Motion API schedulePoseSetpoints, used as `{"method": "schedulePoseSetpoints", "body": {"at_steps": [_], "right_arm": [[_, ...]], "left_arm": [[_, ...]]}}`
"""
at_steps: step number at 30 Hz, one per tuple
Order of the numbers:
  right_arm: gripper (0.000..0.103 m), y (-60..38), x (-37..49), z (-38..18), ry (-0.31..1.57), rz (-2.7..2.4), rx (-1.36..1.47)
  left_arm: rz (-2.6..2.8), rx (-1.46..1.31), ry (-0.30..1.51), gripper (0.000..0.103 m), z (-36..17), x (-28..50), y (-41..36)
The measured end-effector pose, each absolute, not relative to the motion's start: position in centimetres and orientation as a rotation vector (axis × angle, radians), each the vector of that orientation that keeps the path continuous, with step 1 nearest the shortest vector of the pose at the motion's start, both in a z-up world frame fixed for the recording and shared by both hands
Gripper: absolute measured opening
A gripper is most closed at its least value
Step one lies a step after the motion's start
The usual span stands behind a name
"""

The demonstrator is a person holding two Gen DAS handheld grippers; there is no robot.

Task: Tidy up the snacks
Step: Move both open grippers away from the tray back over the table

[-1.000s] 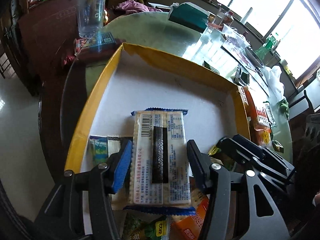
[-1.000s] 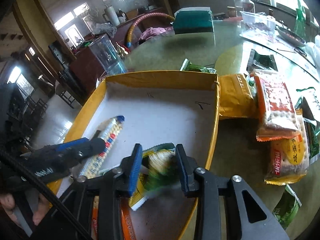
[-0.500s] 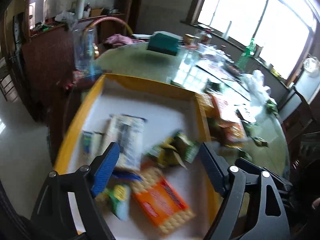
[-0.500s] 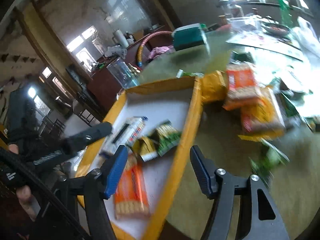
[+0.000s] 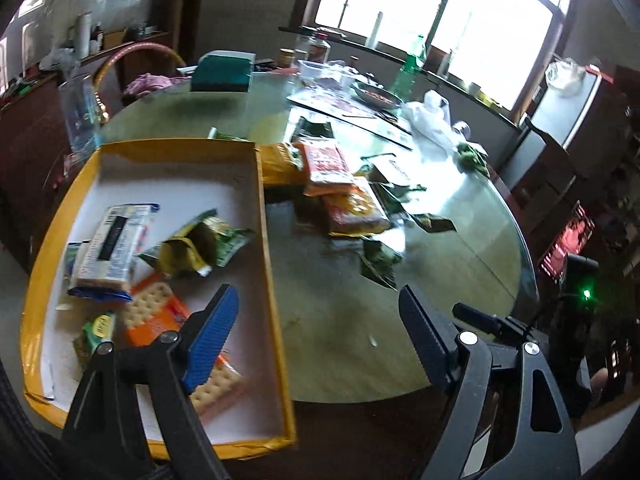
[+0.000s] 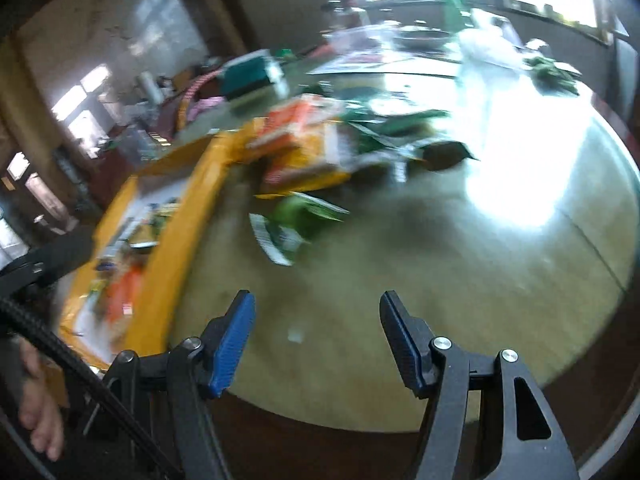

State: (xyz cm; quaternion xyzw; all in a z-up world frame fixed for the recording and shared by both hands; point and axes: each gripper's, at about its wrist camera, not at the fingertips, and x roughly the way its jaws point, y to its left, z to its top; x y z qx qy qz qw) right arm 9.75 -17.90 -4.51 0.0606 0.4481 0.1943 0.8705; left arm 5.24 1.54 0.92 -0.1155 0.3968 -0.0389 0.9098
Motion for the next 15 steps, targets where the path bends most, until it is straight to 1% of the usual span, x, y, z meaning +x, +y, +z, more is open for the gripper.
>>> {"method": "schedulePoseSetpoints", "body": {"at_steps": [7,15], "right_arm": [[0.065,-21.3,9.7,-5.0,0.911,0.253,0.081],[0.065,-23.8,9.7,-5.8,0.930,0.190,0.069]], "left_arm": [[-0.092,-0.203,0.843,0.083,0.4,5.3,-0.4],[-0.102,-0.176,0.869,0.083,-0.2,5.8,-1.7]]}}
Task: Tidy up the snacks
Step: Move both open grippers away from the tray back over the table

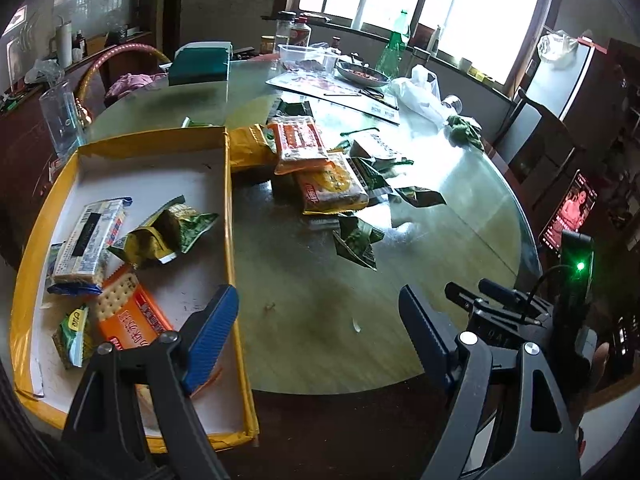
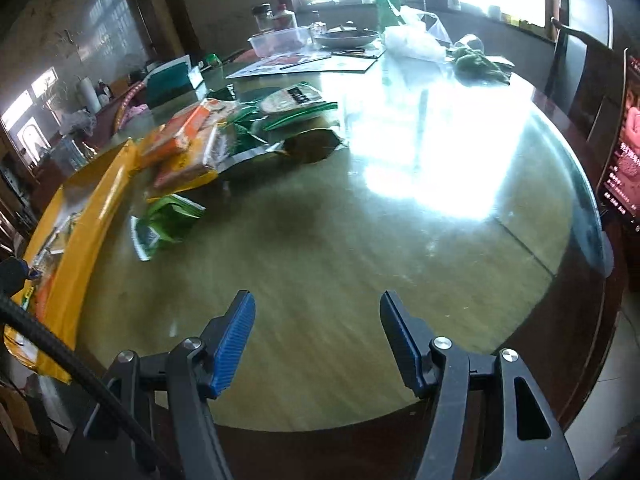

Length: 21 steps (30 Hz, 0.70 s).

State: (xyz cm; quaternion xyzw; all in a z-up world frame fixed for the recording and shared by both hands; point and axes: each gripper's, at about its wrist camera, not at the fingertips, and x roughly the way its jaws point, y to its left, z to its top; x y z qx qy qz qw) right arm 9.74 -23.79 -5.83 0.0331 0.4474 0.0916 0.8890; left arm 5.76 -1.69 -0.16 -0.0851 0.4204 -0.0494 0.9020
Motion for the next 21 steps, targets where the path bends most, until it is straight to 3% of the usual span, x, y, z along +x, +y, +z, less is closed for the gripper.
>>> {"method": "schedulePoseSetpoints", "body": {"at_steps": [21], "right_arm": [[0.069,-23.3,10.3,-5.9,0.912,0.271,0.085]], "left_arm": [[-0.129,-0.154,0.961,0.083,-2.2,8.9,-3.6]]}}
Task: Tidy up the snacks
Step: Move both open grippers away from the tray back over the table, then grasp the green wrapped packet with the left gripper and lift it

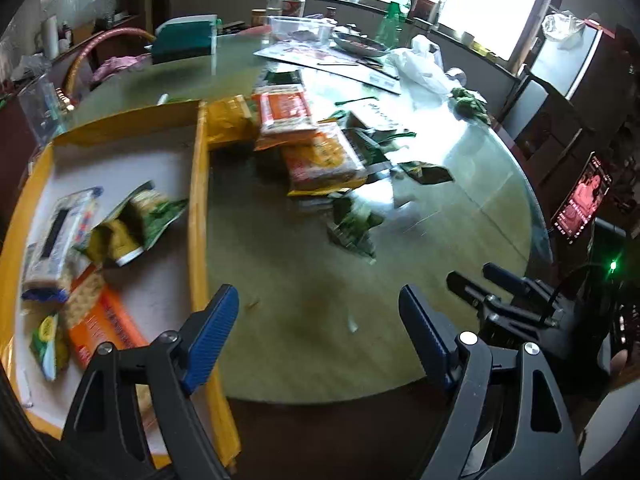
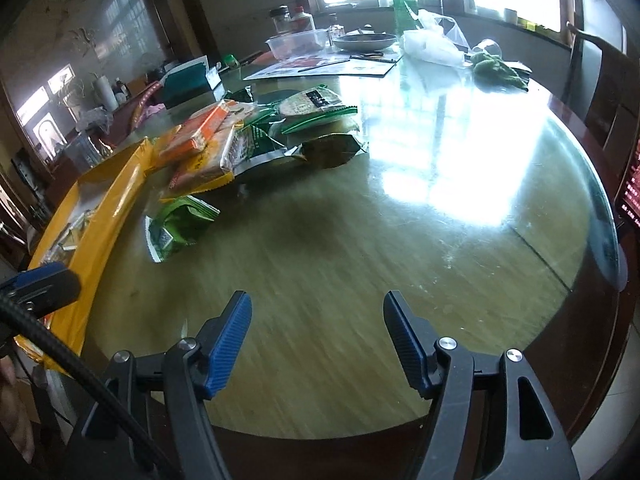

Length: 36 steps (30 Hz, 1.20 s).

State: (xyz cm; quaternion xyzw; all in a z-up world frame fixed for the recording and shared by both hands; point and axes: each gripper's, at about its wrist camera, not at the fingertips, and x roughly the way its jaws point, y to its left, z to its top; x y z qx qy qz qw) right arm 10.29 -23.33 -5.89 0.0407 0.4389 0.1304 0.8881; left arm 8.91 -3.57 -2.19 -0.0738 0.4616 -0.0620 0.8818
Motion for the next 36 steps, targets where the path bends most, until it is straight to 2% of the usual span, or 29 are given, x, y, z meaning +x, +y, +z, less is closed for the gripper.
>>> {"method": "schedulePoseSetpoints", "body": {"at_steps": [7,9,14,15,17,21,23,36], "right_arm": [[0.068,-24.5,10.5,-5.9,0.912,0.303,0.171],[0.068,-24.9,10.5,-5.9,0.911,0.308,0.191],[0.068,-25.2,10.3,-5.9,0.908,0.311,0.198],[0.068,-25.2,10.3,-5.9,0.907,0.313,0.198],[0.068,-25.2,10.3,-5.9,0.907,0.313,0.197],[0.068,-25.2,10.2,-6.0,0.907,0.315,0.200],[0.068,-25.2,10.2,-6.0,0.907,0.314,0.198],[0.068,-24.1,10.8,-5.8,0.929,0.344,0.191]], "left_arm": [[-0.135,-0.049,0.958,0.082,-3.2,12.8,-6.5],[-0.135,-0.047,0.965,0.076,-3.6,13.7,-6.9],[-0.127,-0.015,0.969,0.070,-4.4,15.2,-8.1],[-0.128,-0.007,0.978,0.067,-4.7,15.5,-8.4],[-0.126,0.005,1.007,0.046,-5.5,15.8,-8.6],[-0.119,-0.008,1.025,0.040,-5.9,15.4,-8.3],[-0.126,-0.027,1.019,0.033,-5.6,14.7,-8.1],[-0.189,-0.213,0.940,0.032,-3.2,8.2,-3.9]]}}
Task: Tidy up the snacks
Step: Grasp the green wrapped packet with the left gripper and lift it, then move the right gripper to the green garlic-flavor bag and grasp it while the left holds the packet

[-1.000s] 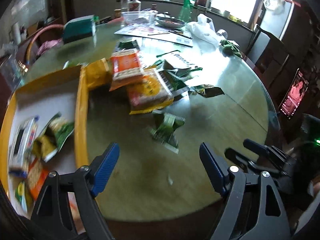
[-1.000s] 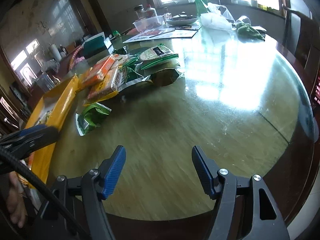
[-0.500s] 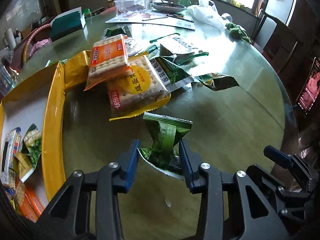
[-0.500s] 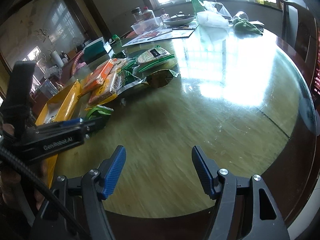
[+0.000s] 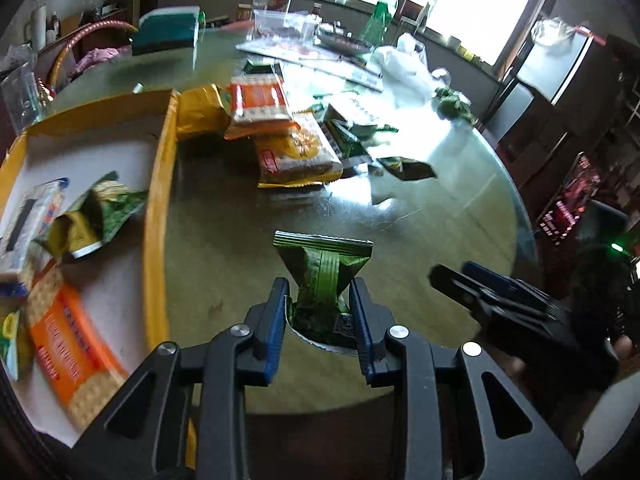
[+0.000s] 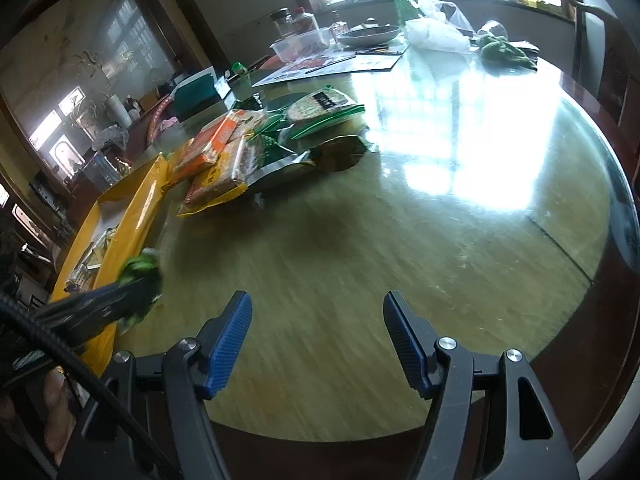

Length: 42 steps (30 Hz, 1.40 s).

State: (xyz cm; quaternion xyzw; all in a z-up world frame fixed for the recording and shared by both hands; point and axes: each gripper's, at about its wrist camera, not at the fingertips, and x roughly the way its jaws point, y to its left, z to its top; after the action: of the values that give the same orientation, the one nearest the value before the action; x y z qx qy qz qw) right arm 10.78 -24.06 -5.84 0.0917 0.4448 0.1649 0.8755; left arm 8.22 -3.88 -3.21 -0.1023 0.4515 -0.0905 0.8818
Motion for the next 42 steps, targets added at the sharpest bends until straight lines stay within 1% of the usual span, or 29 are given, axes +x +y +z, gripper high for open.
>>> {"method": "schedulePoseSetpoints", "body": {"at_steps": [7,14,16,23,32,42], "right_arm": [[0.068,-22.8,11.9,-5.8,0.951,0.356,0.205],[0.068,-21.3,12.2,-5.7,0.968,0.384,0.219],[0.065,-21.0,12.4,-5.7,0.974,0.387,0.219],[0.065,-21.3,13.5,-5.0,0.957,0.379,0.254],[0.065,-22.3,18.2,-4.3,0.958,0.298,0.284],[0.065,-23.3,23.4,-5.3,1.049,0.228,0.425]], "left_arm": [[-0.181,-0.268,0.878,0.032,-1.2,6.6,-2.1],[-0.185,-0.302,0.847,0.032,-0.7,5.8,-0.9],[-0.184,-0.303,0.842,0.032,-0.6,5.5,-0.7],[-0.171,-0.322,0.832,0.032,-0.5,5.2,0.3],[-0.170,-0.348,0.832,0.032,-0.8,4.9,1.3],[-0.166,-0.352,0.851,0.032,-1.4,5.2,1.3]]}}
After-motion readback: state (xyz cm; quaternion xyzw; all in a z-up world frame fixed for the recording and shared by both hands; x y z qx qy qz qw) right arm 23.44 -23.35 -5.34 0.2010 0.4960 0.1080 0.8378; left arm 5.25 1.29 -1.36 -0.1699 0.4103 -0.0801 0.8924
